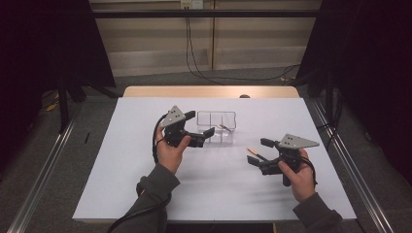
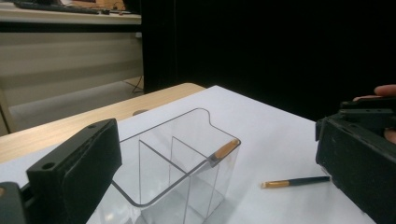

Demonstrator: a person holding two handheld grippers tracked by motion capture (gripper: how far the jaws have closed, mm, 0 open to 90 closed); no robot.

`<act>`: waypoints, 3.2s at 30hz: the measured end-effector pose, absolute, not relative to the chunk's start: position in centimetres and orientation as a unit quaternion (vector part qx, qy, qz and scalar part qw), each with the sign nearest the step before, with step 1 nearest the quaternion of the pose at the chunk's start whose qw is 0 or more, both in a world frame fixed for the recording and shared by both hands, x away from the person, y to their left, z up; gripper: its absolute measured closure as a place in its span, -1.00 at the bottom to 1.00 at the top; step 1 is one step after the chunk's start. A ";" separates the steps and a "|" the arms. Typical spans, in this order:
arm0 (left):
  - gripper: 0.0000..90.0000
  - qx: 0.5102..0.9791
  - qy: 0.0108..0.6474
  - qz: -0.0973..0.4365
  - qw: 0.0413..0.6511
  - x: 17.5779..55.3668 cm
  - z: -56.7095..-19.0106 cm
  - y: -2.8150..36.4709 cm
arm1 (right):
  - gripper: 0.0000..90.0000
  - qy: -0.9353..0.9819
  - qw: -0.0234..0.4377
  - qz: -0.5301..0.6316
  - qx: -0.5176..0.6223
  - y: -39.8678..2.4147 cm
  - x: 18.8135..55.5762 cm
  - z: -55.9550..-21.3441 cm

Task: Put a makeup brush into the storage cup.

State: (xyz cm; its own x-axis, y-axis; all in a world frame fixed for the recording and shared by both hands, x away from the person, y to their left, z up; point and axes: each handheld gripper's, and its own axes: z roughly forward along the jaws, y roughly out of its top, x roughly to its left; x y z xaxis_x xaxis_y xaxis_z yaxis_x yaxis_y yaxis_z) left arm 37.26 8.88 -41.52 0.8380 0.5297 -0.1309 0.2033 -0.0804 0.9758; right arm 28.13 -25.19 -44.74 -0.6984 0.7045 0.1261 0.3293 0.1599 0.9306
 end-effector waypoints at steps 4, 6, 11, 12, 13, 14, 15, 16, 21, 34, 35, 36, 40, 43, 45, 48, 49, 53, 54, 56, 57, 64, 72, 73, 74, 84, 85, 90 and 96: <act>-1.00 0.727 0.244 0.130 0.628 36.9 -41.3 9.4 | -0.79 0.741 0.172 0.547 0.349 -25.2 28.1 -44.7; -1.00 0.724 0.243 0.130 0.633 36.8 -41.2 9.5 | -0.79 0.741 0.172 0.547 0.350 -25.2 28.1 -44.7; -1.00 0.723 0.231 0.123 0.639 36.3 -41.0 10.0 | -0.79 0.742 0.173 0.545 0.349 -25.3 28.1 -44.7; -1.00 0.723 0.234 0.127 0.637 36.1 -41.0 10.1 | -0.79 0.742 0.173 0.545 0.350 -25.3 28.1 -44.7; -1.00 0.722 0.234 0.129 0.639 36.0 -40.9 10.2 | -0.79 0.741 0.173 0.546 0.351 -25.3 28.1 -44.7; -1.00 0.727 0.231 0.131 0.633 36.0 -40.9 10.4 | -0.79 0.740 0.174 0.547 0.351 -25.3 28.1 -44.7; -1.00 0.724 0.230 0.130 0.637 35.9 -40.9 10.5 | -0.79 0.741 0.172 0.547 0.350 -25.3 28.1 -44.7; -1.00 0.725 0.230 0.133 0.636 35.8 -40.8 10.7 | -0.79 0.741 0.173 0.547 0.349 -25.3 28.1 -44.7; -1.00 0.722 0.228 0.135 0.640 35.4 -40.8 11.5 | -0.79 0.740 0.174 0.546 0.351 -25.3 28.1 -44.7; -1.00 0.722 0.236 0.142 0.635 34.8 -41.3 13.3 | -0.79 0.742 0.173 0.544 0.352 -25.3 28.0 -44.7; -1.00 0.723 0.234 0.142 0.634 34.8 -41.4 13.4 | -0.79 0.743 0.173 0.543 0.351 -25.3 28.0 -44.7; -1.00 0.722 0.236 0.142 0.634 34.8 -41.4 13.5 | -0.79 0.742 0.173 0.544 0.352 -25.3 28.0 -44.7; -1.00 0.722 0.237 0.139 0.635 34.7 -41.5 13.8 | -0.79 0.742 0.173 0.546 0.350 -25.3 28.0 -44.7; -1.00 0.721 0.241 0.144 0.633 34.6 -41.5 14.1 | -0.79 0.742 0.174 0.544 0.352 -25.3 28.0 -44.7; -1.00 0.725 0.239 0.141 0.630 34.6 -41.6 14.3 | -0.79 0.742 0.174 0.544 0.352 -25.4 28.0 -44.7; -1.00 0.725 0.243 0.145 0.628 34.5 -41.7 14.6 | -0.79 0.742 0.174 0.544 0.352 -25.4 28.0 -44.7; -1.00 0.722 0.245 0.142 0.631 34.5 -41.7 14.7 | -0.79 0.742 0.174 0.543 0.352 -25.4 28.0 -44.7; -1.00 0.724 0.244 0.146 0.628 34.4 -41.8 14.9 | -0.79 0.742 0.175 0.543 0.353 -25.4 28.0 -44.7; -1.00 0.722 0.245 0.141 0.631 34.4 -41.8 15.0 | -0.79 0.742 0.175 0.543 0.352 -25.4 28.0 -44.7; -1.00 0.723 0.246 0.145 0.629 34.4 -41.8 15.1 | -0.79 0.743 0.174 0.543 0.351 -25.4 28.0 -44.7; -1.00 0.722 0.248 0.145 0.630 34.3 -41.9 15.2 | -0.79 0.742 0.174 0.543 0.351 -25.4 28.0 -44.7; -1.00 0.725 0.251 0.146 0.625 34.2 -42.0 15.6 | -0.79 0.742 0.175 0.543 0.351 -25.4 28.0 -44.7; -1.00 0.724 0.252 0.146 0.625 33.9 -42.2 15.9 | -0.79 0.742 0.176 0.543 0.351 -25.4 28.0 -44.7; -1.00 0.726 0.250 0.147 0.624 33.9 -42.2 16.0 | -0.79 0.742 0.176 0.543 0.351 -25.4 28.0 -44.7; -1.00 0.724 0.250 0.145 0.626 33.9 -42.3 16.0 | -0.79 0.743 0.176 0.543 0.350 -25.4 28.0 -44.7; -1.00 0.728 0.249 0.150 0.621 33.5 -42.4 16.6 | -0.79 0.743 0.176 0.542 0.351 -25.4 28.0 -44.7; -1.00 0.724 0.256 0.149 0.623 33.4 -42.5 16.5 | -0.79 0.744 0.175 0.543 0.349 -25.4 28.0 -44.7; -1.00 0.723 0.255 0.146 0.625 33.3 -42.5 16.9 | -0.79 0.744 0.177 0.541 0.349 -25.4 28.0 -44.7; -1.00 0.724 0.255 0.147 0.625 33.1 -42.6 17.3 | -0.79 0.742 0.180 0.543 0.351 -25.5 28.0 -44.7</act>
